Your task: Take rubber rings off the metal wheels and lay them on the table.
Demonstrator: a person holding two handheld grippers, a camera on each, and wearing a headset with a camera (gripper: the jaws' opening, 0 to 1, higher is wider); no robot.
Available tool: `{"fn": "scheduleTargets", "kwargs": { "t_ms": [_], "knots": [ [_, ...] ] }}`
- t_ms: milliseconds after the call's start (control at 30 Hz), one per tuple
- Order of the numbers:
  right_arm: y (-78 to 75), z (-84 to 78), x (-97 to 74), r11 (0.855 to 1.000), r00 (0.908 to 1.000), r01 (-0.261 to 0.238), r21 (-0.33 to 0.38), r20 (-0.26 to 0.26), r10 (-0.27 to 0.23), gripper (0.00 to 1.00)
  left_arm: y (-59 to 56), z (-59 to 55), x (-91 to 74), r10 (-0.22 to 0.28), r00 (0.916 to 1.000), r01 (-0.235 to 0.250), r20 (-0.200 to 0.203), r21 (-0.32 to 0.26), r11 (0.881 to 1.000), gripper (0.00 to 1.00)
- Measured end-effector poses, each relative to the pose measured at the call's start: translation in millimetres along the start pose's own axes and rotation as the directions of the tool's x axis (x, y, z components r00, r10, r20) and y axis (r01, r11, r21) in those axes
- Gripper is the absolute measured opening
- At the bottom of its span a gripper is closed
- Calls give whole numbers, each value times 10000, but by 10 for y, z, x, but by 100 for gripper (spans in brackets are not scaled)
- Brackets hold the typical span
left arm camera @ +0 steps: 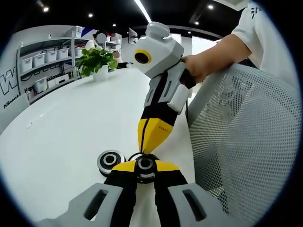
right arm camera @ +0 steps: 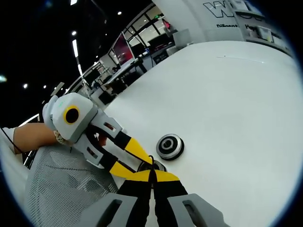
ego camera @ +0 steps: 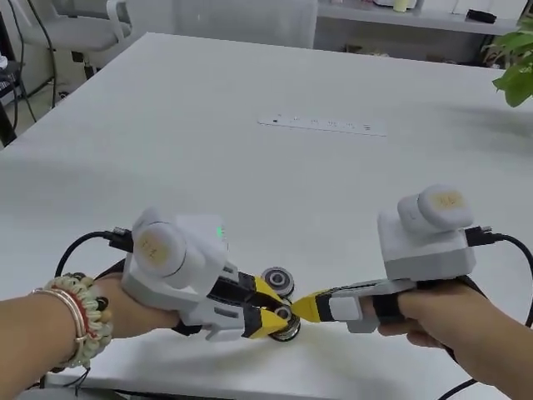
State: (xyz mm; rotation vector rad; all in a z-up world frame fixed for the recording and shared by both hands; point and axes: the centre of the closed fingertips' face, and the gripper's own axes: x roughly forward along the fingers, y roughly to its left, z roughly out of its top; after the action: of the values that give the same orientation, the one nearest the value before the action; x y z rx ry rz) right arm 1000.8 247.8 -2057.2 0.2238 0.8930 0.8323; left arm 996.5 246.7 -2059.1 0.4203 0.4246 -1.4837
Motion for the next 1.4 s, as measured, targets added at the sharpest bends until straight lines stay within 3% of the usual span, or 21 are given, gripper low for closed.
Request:
{"fn": "scheduleTargets", "kwargs": {
  "t_ms": [233,500,567,667,867,1033,1100,1267,1400],
  "knots": [
    [-21,-33,6,9997,9998,99,-235,-165,-103,0,-14,16,23,-131,9993,130,-359,-52,9999,11],
    [-33,-33,4,9999,9998,81,-94,-164,-82,0,-72,39,-14,-493,9975,498,-499,83,9987,17],
    [-38,-29,2,9999,9998,90,-102,-157,-92,0,-132,62,-43,-961,9940,950,-523,-233,9952,24],
    [-45,-8,-6,9999,9999,100,-68,-75,-100,0,-89,112,-106,-785,9962,787,-367,27,9969,31],
    [-57,22,-20,9999,9999,121,20,45,-121,0,-16,236,-235,-474,9988,476,136,-160,9987,46],
    [-68,54,-34,9999,9998,149,52,163,-150,0,-13,239,-286,-308,9995,307,-54,-65,9995,53],
    [-73,73,-47,9998,9996,152,112,238,-154,0,-7,254,-318,-228,9997,228,-32,98,9997,56],
    [-80,112,-75,9997,9990,211,109,389,-215,0,27,336,-389,-11,9997,12,225,-43,10000,61],
    [-77,149,-96,9997,9984,236,102,518,-241,0,27,339,-405,27,9997,-22,223,-195,9998,63]
  ]
}}
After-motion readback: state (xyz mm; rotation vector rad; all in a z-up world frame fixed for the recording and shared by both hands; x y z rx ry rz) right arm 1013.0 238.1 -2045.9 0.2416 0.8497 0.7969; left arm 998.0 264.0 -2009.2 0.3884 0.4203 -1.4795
